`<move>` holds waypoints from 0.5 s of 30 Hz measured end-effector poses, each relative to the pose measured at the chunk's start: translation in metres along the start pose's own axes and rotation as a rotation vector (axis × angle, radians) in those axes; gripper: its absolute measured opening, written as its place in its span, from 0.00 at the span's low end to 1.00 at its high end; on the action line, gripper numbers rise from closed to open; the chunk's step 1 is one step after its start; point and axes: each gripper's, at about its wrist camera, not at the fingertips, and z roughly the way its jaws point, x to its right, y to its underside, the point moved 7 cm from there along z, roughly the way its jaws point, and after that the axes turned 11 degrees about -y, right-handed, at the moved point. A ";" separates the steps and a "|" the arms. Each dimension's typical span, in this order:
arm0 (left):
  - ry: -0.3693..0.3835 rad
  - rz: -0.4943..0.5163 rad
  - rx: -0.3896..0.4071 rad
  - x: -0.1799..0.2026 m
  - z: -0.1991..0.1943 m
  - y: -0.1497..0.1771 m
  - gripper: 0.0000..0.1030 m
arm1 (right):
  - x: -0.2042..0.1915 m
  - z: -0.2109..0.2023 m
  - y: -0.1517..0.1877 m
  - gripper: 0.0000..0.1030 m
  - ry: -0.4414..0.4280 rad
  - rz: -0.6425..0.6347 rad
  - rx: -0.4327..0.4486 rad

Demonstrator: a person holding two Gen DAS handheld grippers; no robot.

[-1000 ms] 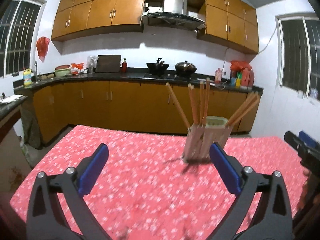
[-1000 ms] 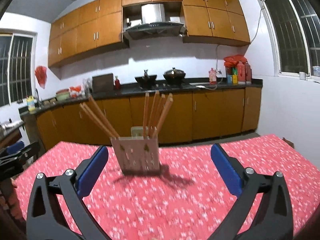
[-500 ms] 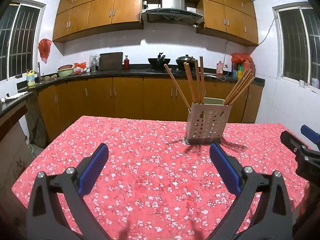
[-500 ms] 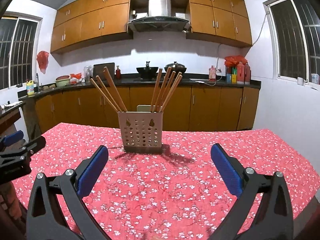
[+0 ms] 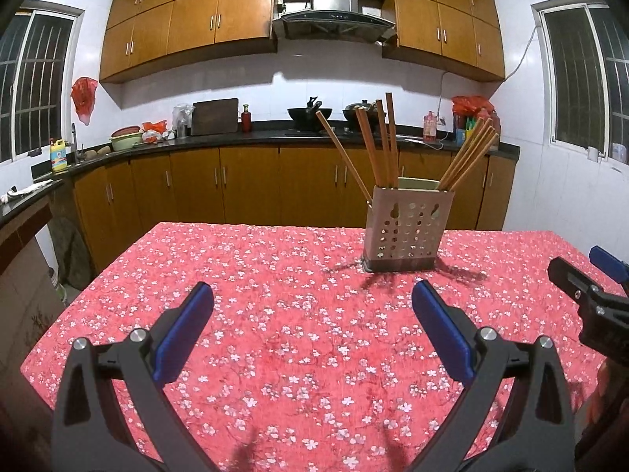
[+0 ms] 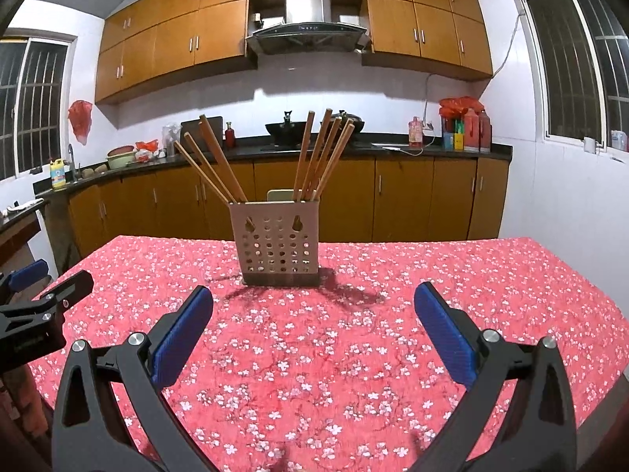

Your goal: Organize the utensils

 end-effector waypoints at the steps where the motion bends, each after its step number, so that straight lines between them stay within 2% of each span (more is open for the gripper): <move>1: 0.000 0.001 0.000 0.000 0.000 0.000 0.96 | 0.000 0.000 0.002 0.98 0.000 0.002 -0.002; 15: -0.005 0.015 0.002 0.004 0.001 0.004 0.96 | 0.003 0.000 0.008 0.98 0.015 -0.001 -0.016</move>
